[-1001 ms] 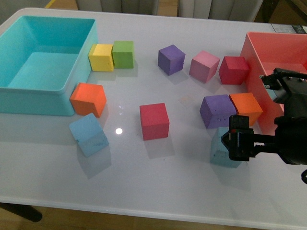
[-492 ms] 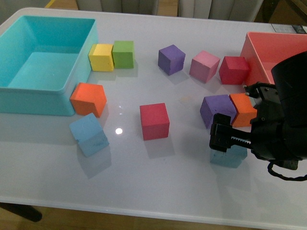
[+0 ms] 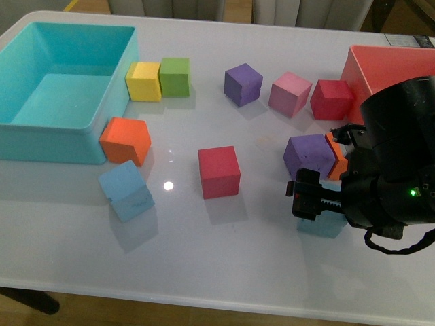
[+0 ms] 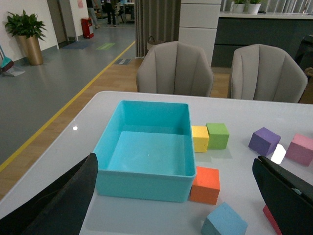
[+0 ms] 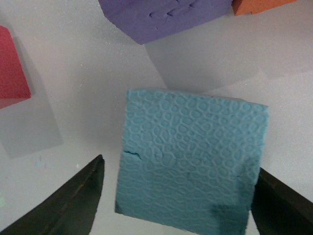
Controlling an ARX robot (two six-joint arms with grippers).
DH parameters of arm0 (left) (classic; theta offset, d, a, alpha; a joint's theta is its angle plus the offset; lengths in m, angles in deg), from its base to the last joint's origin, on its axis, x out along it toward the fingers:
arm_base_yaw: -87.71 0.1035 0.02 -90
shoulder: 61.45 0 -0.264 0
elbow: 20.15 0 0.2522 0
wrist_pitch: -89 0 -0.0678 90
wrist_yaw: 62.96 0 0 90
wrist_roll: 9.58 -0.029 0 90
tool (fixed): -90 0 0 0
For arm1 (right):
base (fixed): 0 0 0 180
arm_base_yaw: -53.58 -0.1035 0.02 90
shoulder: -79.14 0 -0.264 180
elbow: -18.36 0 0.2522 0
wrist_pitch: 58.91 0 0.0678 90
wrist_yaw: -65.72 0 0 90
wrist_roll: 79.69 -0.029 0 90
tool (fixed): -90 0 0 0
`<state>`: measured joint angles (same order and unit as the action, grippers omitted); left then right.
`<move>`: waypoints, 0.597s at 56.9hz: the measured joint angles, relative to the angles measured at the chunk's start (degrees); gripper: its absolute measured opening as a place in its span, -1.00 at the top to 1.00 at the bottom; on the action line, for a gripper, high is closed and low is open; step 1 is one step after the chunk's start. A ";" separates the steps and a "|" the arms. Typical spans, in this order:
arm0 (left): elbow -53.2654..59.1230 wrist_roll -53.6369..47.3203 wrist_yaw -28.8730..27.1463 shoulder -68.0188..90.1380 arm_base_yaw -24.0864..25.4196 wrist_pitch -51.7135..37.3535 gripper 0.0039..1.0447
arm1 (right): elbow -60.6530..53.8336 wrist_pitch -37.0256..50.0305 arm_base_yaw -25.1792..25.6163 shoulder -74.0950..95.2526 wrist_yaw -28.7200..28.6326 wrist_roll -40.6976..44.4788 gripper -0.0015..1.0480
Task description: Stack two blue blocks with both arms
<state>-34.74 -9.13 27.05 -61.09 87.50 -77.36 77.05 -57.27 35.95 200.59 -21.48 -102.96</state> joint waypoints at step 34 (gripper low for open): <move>0.00 0.00 0.00 0.00 0.00 0.00 -0.84 | 8.44 -6.86 -2.25 -13.44 -5.25 -0.33 0.35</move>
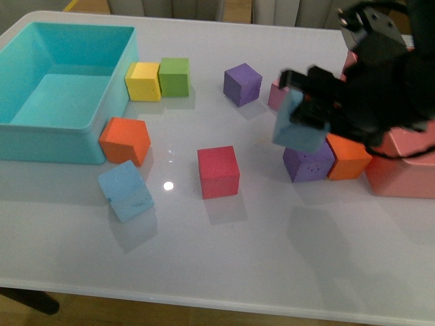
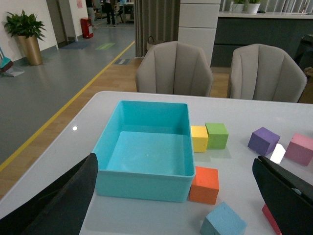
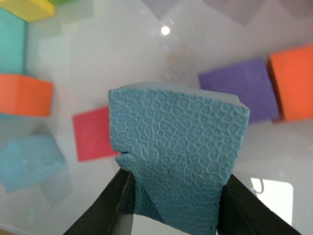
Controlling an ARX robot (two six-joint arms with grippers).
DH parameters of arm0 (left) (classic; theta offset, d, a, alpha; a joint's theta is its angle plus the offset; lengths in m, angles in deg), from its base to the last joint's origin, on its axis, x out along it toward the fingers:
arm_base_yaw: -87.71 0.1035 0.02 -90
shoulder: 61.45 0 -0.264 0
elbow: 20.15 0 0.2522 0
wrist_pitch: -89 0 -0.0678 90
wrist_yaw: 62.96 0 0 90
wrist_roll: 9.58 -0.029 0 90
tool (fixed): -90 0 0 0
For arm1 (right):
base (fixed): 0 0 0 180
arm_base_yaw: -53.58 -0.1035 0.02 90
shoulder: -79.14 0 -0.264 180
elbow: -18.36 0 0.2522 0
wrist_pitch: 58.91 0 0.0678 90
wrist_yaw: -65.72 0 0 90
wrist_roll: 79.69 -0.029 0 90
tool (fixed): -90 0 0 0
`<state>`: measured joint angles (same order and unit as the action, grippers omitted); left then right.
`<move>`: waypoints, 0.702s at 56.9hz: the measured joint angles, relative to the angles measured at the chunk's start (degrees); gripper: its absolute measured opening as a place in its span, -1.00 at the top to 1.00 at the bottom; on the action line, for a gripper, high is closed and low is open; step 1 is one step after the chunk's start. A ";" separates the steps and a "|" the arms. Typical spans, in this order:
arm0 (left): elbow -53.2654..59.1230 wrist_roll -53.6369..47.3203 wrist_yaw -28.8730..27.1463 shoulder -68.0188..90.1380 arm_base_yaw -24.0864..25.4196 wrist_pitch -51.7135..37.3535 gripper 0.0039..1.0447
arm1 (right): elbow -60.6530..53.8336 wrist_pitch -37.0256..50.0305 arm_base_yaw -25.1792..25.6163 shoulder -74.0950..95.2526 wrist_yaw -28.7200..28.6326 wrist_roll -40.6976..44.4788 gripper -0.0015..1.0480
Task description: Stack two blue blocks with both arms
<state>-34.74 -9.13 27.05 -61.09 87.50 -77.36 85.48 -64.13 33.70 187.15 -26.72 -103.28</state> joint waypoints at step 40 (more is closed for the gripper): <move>0.00 0.00 0.00 0.00 0.00 0.00 -0.84 | 51.82 -21.55 -8.52 36.96 4.61 2.95 0.40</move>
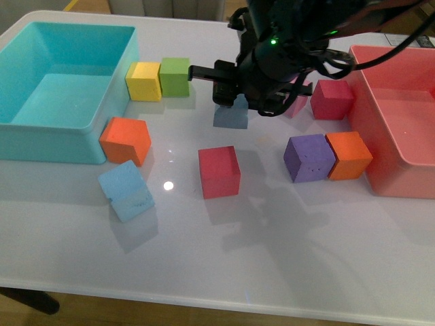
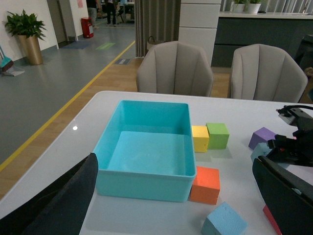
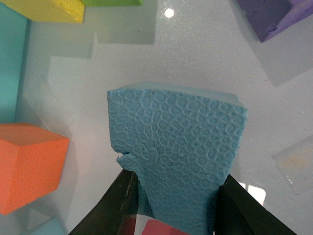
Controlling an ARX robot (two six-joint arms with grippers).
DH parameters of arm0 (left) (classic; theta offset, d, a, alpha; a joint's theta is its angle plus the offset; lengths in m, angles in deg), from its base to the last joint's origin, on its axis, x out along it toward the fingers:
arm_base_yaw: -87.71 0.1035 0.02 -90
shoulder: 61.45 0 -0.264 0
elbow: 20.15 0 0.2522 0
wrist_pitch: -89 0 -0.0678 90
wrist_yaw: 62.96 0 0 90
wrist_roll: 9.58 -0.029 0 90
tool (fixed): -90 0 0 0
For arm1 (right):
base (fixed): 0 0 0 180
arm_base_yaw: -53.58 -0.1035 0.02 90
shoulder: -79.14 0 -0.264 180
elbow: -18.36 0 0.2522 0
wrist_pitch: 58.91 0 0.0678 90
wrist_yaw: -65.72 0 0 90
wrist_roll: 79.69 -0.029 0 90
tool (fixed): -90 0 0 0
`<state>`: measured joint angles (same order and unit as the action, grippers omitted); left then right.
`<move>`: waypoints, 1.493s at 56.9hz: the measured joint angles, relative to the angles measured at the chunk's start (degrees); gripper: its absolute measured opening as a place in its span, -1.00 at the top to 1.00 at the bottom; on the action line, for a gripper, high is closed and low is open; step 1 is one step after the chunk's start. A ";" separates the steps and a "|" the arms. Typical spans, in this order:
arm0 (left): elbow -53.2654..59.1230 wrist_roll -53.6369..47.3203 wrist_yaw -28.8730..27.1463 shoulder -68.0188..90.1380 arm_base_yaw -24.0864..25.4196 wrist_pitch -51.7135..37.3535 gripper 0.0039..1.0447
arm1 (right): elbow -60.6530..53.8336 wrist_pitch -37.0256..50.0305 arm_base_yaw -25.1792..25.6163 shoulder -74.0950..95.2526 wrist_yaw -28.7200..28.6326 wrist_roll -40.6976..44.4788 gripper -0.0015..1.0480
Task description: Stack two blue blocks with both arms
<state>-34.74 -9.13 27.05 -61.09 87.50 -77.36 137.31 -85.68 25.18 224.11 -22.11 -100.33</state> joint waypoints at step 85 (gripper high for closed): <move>0.00 0.00 0.00 0.00 0.00 0.00 -0.84 | -42.80 27.19 7.96 -36.96 -6.27 9.20 -0.83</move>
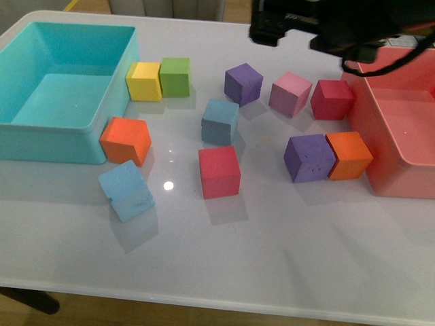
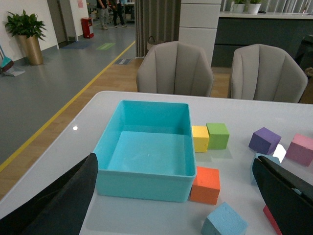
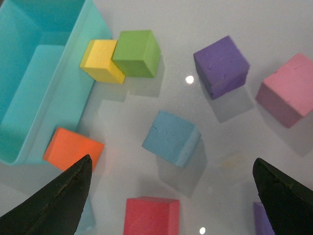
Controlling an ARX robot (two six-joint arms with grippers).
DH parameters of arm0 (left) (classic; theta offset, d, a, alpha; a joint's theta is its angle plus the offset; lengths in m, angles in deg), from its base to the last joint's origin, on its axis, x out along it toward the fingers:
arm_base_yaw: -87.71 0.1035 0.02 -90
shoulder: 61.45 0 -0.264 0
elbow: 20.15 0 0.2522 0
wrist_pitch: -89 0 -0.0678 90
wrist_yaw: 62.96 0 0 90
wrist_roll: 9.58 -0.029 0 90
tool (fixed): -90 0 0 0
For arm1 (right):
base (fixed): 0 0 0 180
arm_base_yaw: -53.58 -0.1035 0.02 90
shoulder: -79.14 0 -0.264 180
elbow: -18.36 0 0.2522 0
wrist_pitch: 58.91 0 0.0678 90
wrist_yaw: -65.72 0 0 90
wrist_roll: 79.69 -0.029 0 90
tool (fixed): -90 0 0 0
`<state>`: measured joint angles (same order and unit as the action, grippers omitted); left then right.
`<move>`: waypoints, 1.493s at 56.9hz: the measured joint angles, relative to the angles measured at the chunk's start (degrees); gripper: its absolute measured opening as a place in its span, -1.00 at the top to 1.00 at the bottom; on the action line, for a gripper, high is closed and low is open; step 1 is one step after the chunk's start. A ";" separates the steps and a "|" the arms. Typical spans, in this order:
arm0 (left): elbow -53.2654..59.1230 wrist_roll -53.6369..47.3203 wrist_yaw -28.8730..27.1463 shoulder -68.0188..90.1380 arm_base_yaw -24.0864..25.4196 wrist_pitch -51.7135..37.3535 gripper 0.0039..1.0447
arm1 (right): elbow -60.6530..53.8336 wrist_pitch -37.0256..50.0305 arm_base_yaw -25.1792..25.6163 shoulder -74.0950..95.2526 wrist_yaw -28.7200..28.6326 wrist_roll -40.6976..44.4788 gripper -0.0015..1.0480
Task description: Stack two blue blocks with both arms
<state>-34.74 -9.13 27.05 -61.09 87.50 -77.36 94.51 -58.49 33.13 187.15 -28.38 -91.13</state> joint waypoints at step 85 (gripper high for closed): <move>0.00 0.00 0.00 -0.04 0.00 0.04 -0.84 | -61.44 24.22 20.26 -68.26 4.15 11.28 0.96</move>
<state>-34.74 -9.13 27.05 -61.13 87.50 -77.32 33.07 -34.28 53.39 118.89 -24.23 -79.85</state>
